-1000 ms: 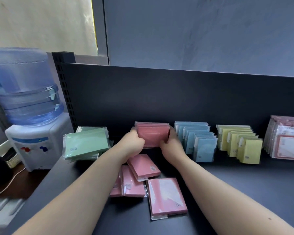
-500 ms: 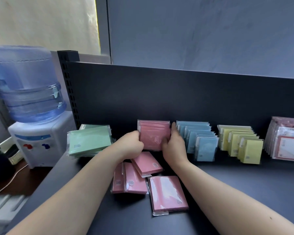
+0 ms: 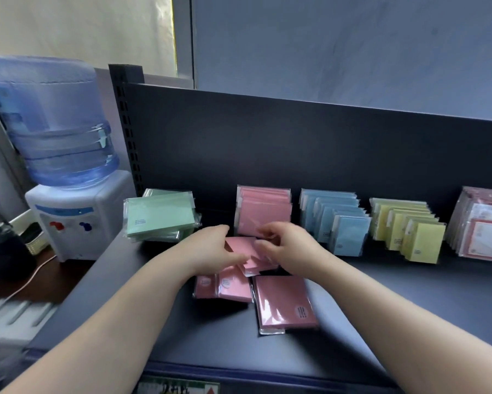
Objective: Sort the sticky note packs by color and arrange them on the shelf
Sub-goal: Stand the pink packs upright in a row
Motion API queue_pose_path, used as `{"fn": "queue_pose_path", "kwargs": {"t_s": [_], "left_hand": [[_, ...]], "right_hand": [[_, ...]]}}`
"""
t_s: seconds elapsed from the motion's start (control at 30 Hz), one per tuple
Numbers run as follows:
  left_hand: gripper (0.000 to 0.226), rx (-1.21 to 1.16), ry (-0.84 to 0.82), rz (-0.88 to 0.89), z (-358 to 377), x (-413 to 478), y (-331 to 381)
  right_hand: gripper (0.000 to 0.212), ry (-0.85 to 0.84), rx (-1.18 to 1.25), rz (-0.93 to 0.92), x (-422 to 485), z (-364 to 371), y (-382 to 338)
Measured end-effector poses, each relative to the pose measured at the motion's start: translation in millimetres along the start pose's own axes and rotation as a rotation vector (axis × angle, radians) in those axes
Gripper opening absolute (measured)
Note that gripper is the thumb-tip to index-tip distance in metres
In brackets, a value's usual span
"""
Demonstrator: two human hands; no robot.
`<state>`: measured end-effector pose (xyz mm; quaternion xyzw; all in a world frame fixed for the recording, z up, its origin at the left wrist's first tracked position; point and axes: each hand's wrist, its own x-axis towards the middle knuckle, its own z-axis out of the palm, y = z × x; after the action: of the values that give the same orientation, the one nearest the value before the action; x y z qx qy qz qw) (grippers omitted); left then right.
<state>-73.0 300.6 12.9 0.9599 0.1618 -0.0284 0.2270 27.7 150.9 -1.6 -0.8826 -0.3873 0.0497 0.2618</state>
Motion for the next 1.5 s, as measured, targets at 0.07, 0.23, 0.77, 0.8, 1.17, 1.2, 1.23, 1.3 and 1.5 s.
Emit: {"fn": "queue_pose_path", "kwargs": {"t_s": [0.07, 0.23, 0.77, 0.8, 1.17, 1.2, 1.23, 1.3, 1.5], "left_hand": [[0.071, -0.082, 0.058, 0.051, 3, -3, 0], [0.068, -0.339, 0.251, 0.171, 10, -2, -9], [0.037, -0.179, 0.204, 0.192, 19, -2, -13], [0.037, -0.154, 0.177, 0.193, 20, -2, -14], [0.028, -0.088, 0.148, 0.167, 18, -2, -17], [0.025, -0.093, 0.154, 0.154, 16, -3, -18], [0.024, -0.093, 0.164, 0.143, 15, -4, -18], [0.023, -0.096, 0.176, 0.124, 12, -5, -19], [0.038, -0.127, 0.048, 0.086, 10, -7, -24]], "right_hand": [[0.051, -0.17, -0.057, -0.005, -2, 1, -5], [0.081, -0.212, 0.229, 0.057, -3, 1, -3], [0.022, -0.449, 0.261, 0.228, -36, -39, 20], [0.025, -0.405, 0.127, 0.199, -38, -39, 17], [0.083, -0.653, -0.365, 0.019, -47, -44, -17], [0.077, -0.658, -0.367, 0.038, -47, -44, -16], [0.07, -0.65, -0.349, 0.055, -47, -46, -15], [0.058, -0.614, -0.266, 0.085, -48, -48, -10], [0.036, -0.417, 0.352, 0.281, -37, -44, 23]]}}
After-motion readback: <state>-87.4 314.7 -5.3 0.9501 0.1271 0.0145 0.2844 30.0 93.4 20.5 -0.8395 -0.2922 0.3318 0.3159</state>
